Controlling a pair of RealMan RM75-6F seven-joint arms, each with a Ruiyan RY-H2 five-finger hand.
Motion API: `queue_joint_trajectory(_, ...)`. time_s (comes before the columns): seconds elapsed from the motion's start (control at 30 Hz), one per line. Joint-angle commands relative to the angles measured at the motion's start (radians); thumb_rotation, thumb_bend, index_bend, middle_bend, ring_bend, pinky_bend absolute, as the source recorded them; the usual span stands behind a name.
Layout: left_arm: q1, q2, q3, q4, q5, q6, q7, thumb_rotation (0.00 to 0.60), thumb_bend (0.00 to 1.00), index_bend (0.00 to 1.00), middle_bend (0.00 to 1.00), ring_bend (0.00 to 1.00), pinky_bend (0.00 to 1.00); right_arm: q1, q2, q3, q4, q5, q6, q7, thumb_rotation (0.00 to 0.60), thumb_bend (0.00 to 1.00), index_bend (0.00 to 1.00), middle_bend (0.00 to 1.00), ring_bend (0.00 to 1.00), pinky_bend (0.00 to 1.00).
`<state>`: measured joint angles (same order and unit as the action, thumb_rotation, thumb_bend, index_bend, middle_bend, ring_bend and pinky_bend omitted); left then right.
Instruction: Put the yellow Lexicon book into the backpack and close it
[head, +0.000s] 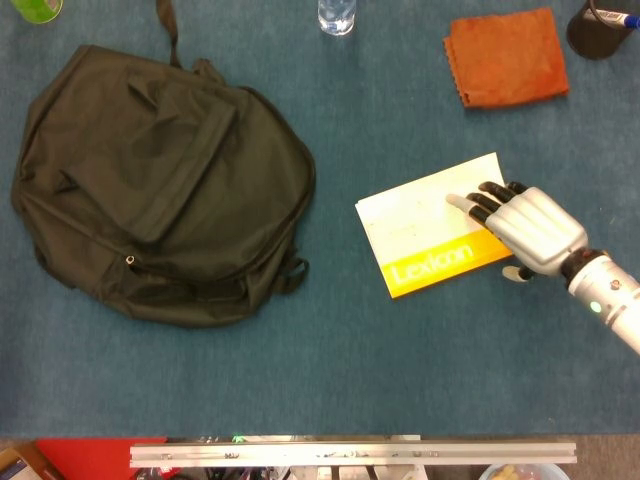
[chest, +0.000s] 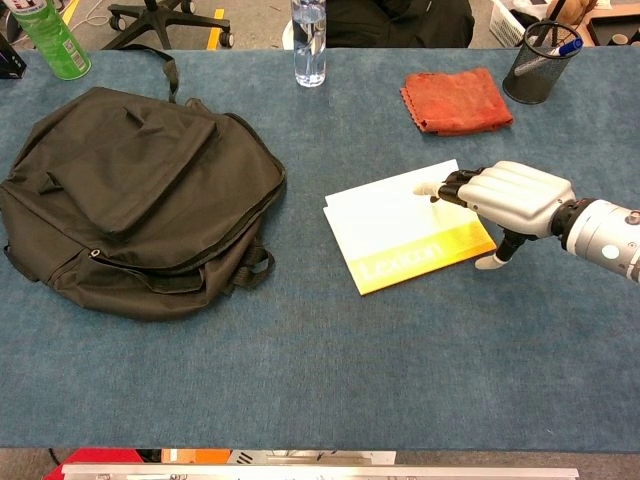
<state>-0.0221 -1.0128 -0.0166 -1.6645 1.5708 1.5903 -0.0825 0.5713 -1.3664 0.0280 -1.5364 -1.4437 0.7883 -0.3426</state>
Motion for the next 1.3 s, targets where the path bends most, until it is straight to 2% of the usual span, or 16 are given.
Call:
queue_joint_trajectory(0.03,0.0,-0.001,-0.001,0.006,-0.005,-0.002,-0.005,0.6,0.23,0.15,0.09,0.05,0.07,0.017,-0.019,0.007,0.012,0.026,-0.017,-0.012,0.6,0.09,0.04,0.2,0.13,0.27)
queue_joint_trajectory(0.63,0.012,-0.003,-0.001,0.021,-0.008,0.008,-0.026,0.6,0.23,0.15,0.09,0.05,0.07,0.088,-0.048,0.005,0.024,0.164,-0.081,-0.071,0.6,0.09,0.02,0.2,0.13,0.27)
queue_joint_trajectory(1.3,0.017,-0.003,-0.003,0.02,-0.007,0.011,-0.027,0.6,0.23,0.15,0.09,0.05,0.07,0.097,-0.061,-0.045,0.047,0.162,-0.03,-0.121,0.6,0.09,0.02,0.2,0.13,0.27)
